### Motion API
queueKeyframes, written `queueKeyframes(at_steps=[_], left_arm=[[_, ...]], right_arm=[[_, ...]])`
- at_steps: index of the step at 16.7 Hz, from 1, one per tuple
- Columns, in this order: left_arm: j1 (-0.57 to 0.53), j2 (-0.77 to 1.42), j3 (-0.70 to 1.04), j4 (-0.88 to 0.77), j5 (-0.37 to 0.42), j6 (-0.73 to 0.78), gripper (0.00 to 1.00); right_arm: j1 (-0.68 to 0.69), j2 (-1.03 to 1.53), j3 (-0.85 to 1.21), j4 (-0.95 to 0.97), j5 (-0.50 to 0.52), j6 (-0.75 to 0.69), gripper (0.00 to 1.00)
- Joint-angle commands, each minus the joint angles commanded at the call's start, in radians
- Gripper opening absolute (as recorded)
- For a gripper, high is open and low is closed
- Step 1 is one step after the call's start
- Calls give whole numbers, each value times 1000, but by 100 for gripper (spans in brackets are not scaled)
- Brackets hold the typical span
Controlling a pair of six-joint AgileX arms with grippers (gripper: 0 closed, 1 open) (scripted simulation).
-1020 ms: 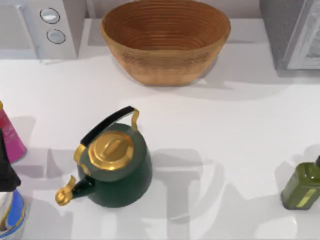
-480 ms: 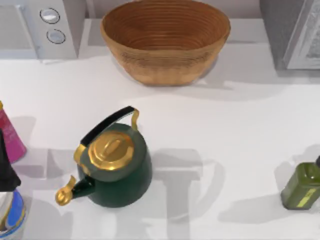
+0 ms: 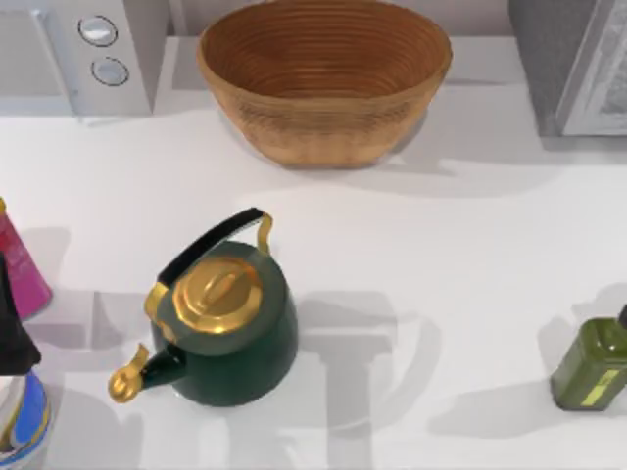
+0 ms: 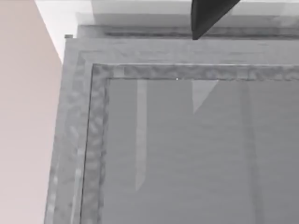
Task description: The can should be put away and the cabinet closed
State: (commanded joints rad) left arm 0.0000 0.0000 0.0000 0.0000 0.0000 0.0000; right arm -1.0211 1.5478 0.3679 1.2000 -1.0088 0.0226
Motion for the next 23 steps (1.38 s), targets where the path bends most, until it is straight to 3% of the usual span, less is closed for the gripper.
queueKeyframes(at_steps=[3, 7, 18, 23], left_arm=[[0, 0, 0, 0, 0, 0, 100], [0, 0, 0, 0, 0, 0, 100], [0, 0, 0, 0, 0, 0, 100], [0, 0, 0, 0, 0, 0, 100]], right_arm=[[-2, 1, 33, -33, -6, -1, 100], [-12, -1, 214, -219, -32, -1, 100], [-25, -129, 1091, -1269, -55, 1, 100], [-21, -193, 1347, -1545, -29, 0, 100]])
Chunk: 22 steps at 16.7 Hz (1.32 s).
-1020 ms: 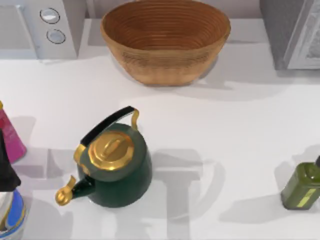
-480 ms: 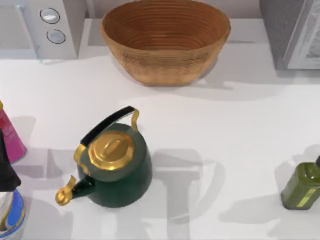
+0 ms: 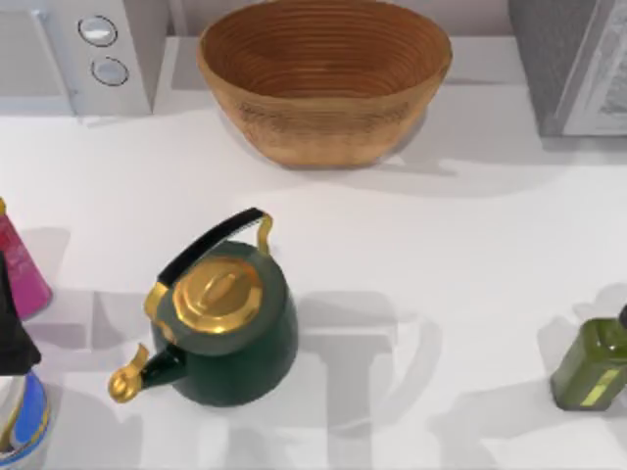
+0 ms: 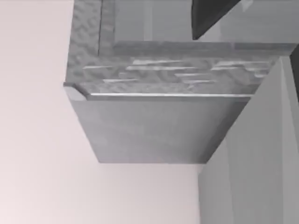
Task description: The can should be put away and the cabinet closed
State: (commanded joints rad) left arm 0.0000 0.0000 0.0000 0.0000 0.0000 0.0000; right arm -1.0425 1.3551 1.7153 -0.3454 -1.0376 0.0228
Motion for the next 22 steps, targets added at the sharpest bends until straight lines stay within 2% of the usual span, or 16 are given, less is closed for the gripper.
queueKeyframes(at_steps=[8, 12, 14, 16, 22], left_arm=[[0, 0, 0, 0, 0, 0, 100], [0, 0, 0, 0, 0, 0, 100], [0, 0, 0, 0, 0, 0, 100], [0, 0, 0, 0, 0, 0, 100], [0, 0, 0, 0, 0, 0, 100]], right_arm=[[2, -9, 35, -36, 5, 0, 100], [102, -3, 43, -45, 97, -2, 100], [215, 0, 50, -52, 206, -2, 100], [369, 2, 58, -59, 356, -2, 100], [938, -21, 68, -71, 932, -4, 100]])
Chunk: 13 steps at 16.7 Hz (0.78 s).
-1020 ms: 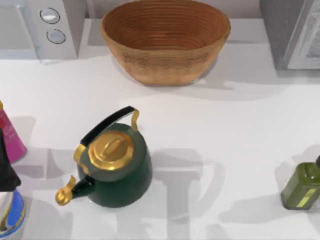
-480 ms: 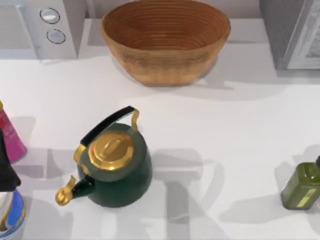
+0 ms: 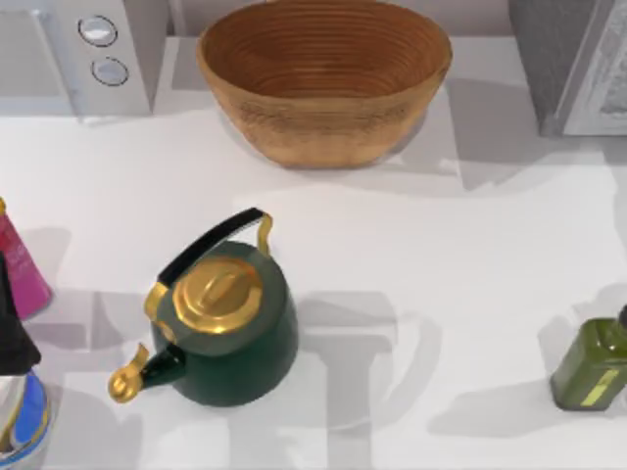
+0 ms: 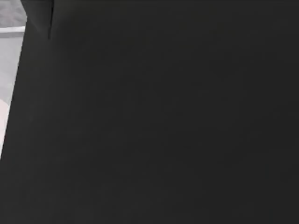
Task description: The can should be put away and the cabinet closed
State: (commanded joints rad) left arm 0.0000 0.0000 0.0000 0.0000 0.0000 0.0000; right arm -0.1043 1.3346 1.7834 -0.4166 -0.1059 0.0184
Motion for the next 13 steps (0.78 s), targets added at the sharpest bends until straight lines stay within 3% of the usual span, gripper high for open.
queueKeyframes(at_steps=[3, 6, 9, 13], left_arm=[[0, 0, 0, 0, 0, 0, 100], [0, 0, 0, 0, 0, 0, 100], [0, 0, 0, 0, 0, 0, 100], [0, 0, 0, 0, 0, 0, 100]], right_arm=[[260, -19, -15, -6, 266, -2, 100], [444, -31, -36, -16, 451, -4, 100], [534, -37, -53, -23, 542, -5, 100], [543, -37, -55, -24, 551, -6, 100]])
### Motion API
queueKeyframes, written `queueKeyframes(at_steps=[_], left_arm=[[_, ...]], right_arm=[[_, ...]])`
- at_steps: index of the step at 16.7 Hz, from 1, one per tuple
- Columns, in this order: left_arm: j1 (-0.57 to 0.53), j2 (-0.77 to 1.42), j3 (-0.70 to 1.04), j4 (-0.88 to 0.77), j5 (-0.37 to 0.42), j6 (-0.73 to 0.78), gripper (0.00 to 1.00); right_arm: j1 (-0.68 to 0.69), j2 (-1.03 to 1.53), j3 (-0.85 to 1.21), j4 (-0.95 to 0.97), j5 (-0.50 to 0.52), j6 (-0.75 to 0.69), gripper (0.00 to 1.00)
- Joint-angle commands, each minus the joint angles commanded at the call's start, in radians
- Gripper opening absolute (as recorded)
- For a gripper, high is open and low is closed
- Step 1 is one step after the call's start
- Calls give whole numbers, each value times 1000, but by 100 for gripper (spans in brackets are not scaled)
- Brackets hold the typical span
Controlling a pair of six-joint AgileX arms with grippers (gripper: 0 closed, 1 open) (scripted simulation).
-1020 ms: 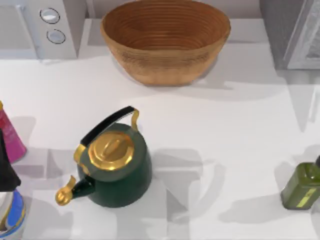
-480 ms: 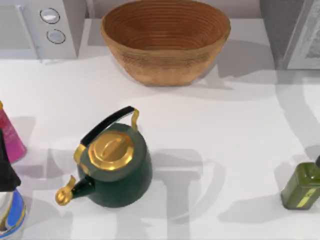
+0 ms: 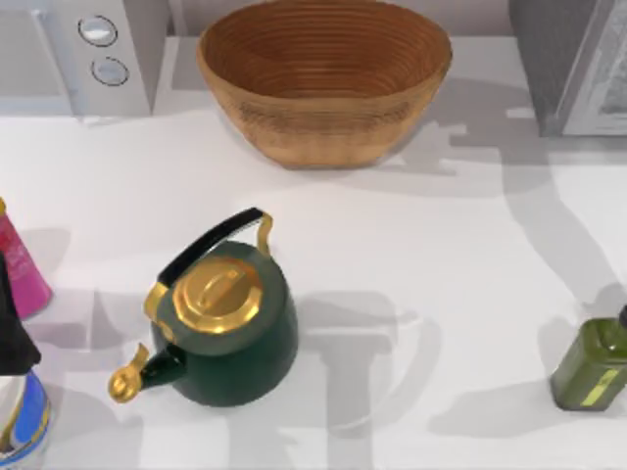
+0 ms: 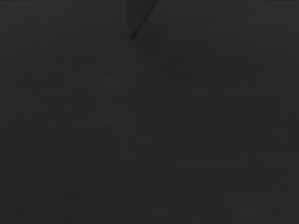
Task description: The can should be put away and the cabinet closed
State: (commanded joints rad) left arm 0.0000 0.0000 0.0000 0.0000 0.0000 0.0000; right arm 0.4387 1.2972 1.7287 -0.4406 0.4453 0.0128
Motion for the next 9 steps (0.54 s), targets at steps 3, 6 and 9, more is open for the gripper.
queueKeyframes(at_steps=[3, 6, 9], left_arm=[[0, 0, 0, 0, 0, 0, 100], [0, 0, 0, 0, 0, 0, 100], [0, 0, 0, 0, 0, 0, 100]], right_arm=[[-38, -5, 25, -3, 7, -13, 100], [-73, 74, 74, 19, -25, -12, 100], [-106, 127, 115, 38, -61, -11, 100]])
